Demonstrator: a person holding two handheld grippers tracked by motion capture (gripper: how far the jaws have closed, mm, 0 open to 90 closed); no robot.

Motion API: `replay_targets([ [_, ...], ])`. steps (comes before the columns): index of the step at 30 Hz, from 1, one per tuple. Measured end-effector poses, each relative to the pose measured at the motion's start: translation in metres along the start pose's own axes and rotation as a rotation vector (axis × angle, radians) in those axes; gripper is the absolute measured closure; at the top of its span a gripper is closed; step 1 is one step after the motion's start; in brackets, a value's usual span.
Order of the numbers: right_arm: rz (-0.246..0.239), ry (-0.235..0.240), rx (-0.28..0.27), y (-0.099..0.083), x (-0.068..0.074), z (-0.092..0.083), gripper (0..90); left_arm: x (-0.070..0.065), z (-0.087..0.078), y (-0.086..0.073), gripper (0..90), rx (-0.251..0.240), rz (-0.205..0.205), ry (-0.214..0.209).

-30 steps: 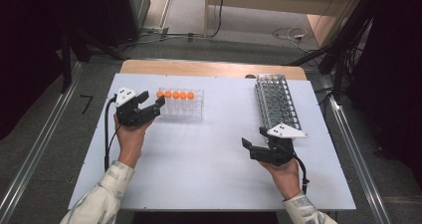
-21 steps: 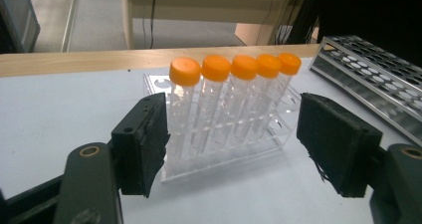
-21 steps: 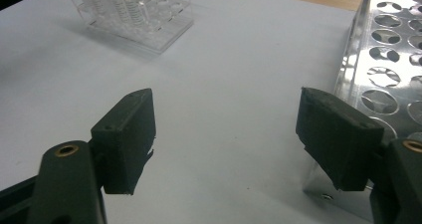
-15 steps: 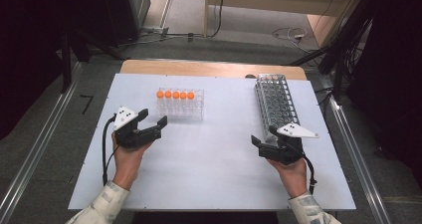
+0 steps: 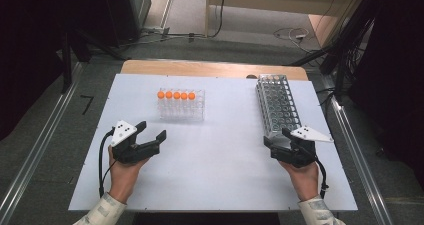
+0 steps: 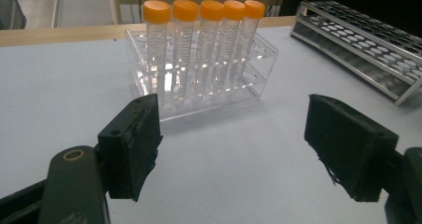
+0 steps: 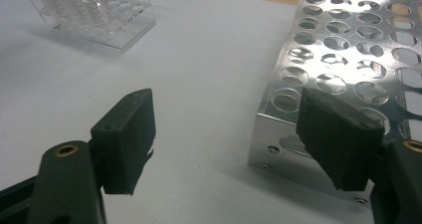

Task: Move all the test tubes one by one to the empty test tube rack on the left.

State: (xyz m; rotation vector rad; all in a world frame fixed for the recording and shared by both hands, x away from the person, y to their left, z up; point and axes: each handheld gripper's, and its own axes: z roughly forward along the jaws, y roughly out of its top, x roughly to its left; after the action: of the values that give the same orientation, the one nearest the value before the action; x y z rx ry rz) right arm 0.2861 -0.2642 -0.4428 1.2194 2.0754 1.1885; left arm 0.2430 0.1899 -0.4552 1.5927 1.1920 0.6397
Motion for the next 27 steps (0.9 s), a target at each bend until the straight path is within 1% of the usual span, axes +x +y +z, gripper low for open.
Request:
replay_targets([
  [7, 0.005, -0.014, 0.001, -0.003, -0.004, -0.004, 22.2, -0.001, -0.004, -0.006, 22.4, 0.012, 0.001, 0.0],
  [13, 0.01, -0.022, 0.003, -0.006, -0.007, -0.007, 21.7, -0.002, -0.009, -0.008, 22.4, 0.007, 0.0, -0.001],
  [20, 0.019, -0.032, 0.007, -0.008, -0.01, -0.01, 20.3, -0.002, -0.013, -0.011, 21.6, 0.014, -0.004, -0.008],
  [27, 0.026, -0.04, 0.015, -0.01, -0.014, -0.011, 16.8, -0.004, -0.015, -0.012, 20.7, 0.02, 0.004, -0.01],
])
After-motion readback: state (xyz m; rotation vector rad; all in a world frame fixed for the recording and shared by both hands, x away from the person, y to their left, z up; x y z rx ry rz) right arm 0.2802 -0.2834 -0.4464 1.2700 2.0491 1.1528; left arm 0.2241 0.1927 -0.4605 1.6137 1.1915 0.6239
